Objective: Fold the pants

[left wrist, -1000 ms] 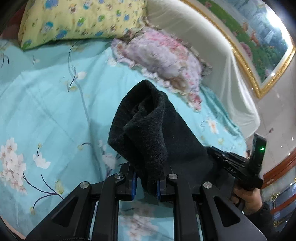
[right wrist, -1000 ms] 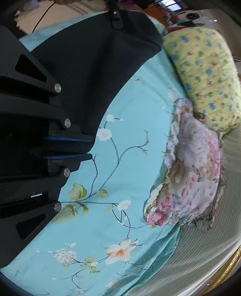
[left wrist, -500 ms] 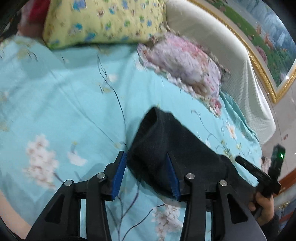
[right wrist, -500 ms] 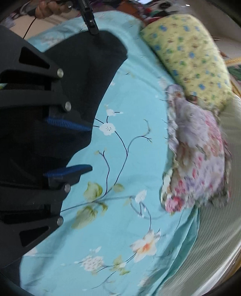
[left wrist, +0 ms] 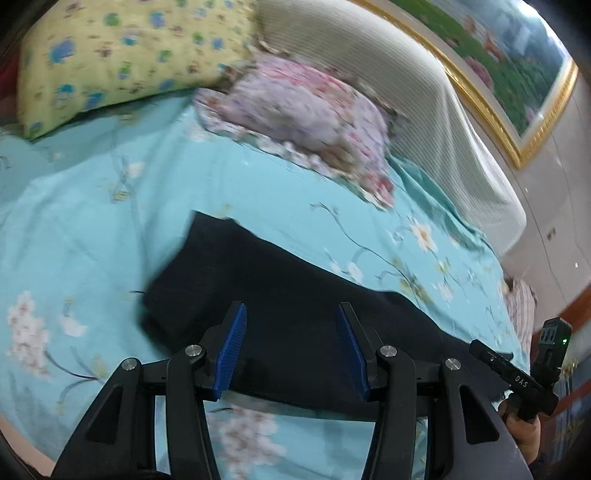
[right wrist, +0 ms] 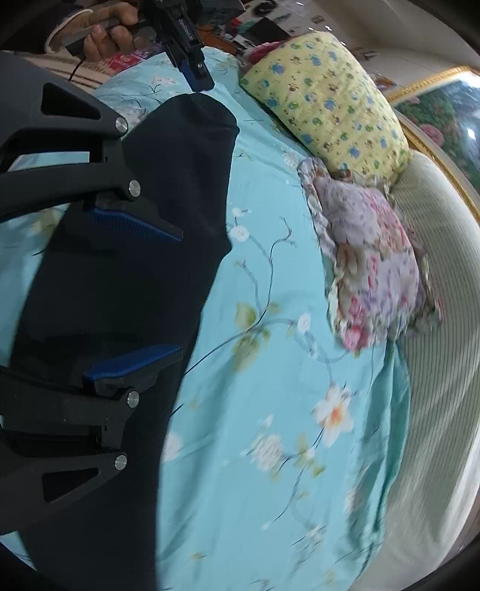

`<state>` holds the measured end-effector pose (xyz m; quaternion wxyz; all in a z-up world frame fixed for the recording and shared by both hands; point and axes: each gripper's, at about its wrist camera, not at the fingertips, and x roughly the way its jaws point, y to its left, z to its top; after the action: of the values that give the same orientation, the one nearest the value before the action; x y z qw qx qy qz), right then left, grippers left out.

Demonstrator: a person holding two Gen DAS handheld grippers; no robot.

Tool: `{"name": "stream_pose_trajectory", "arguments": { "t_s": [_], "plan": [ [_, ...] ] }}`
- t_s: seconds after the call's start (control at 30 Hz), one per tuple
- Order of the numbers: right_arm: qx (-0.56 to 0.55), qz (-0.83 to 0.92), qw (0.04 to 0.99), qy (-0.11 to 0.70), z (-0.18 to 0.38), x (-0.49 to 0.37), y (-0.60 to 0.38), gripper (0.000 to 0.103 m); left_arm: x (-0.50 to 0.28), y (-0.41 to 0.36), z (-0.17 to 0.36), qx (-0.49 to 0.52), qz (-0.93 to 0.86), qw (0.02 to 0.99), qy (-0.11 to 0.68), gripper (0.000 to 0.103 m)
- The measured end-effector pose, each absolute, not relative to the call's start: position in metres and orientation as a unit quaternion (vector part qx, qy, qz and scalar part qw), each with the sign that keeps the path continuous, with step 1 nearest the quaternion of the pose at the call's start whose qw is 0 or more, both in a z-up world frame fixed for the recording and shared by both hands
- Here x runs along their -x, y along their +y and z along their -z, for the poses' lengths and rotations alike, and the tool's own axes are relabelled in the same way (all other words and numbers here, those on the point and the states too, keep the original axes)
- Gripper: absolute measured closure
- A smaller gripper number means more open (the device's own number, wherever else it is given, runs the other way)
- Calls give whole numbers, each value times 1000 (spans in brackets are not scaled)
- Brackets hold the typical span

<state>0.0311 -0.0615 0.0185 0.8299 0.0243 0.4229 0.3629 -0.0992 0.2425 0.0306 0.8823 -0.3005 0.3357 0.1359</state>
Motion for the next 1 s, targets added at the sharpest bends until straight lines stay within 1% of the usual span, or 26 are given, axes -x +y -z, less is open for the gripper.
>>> {"name": "stream_pose_trajectory", "arguments": {
  "t_s": [0.07, 0.1, 0.13, 0.17, 0.3, 0.43, 1.0],
  "plan": [
    [-34, -356, 832, 425, -17, -28, -74, 45, 89, 231, -30, 295, -122, 883, 344, 51],
    [-39, -350, 834, 425, -16, -27, -82, 45, 85, 226, -29, 293, -117, 883, 348, 50],
    [-43, -346, 835, 425, -16, -25, -88, 45, 80, 219, -29, 291, -110, 883, 352, 46],
    [-51, -341, 837, 425, -15, -22, -97, 45, 77, 214, -29, 288, -105, 884, 354, 45],
    [-67, -319, 847, 419, -14, -12, -122, 45, 61, 194, -28, 274, -84, 885, 368, 45],
    [-80, -294, 857, 415, -12, -6, -149, 39, 42, 170, -27, 259, -58, 884, 385, 43],
    [-168, -165, 878, 416, 11, 20, -271, 39, -24, 72, -27, 193, 43, 880, 432, 39]
  ]
}}
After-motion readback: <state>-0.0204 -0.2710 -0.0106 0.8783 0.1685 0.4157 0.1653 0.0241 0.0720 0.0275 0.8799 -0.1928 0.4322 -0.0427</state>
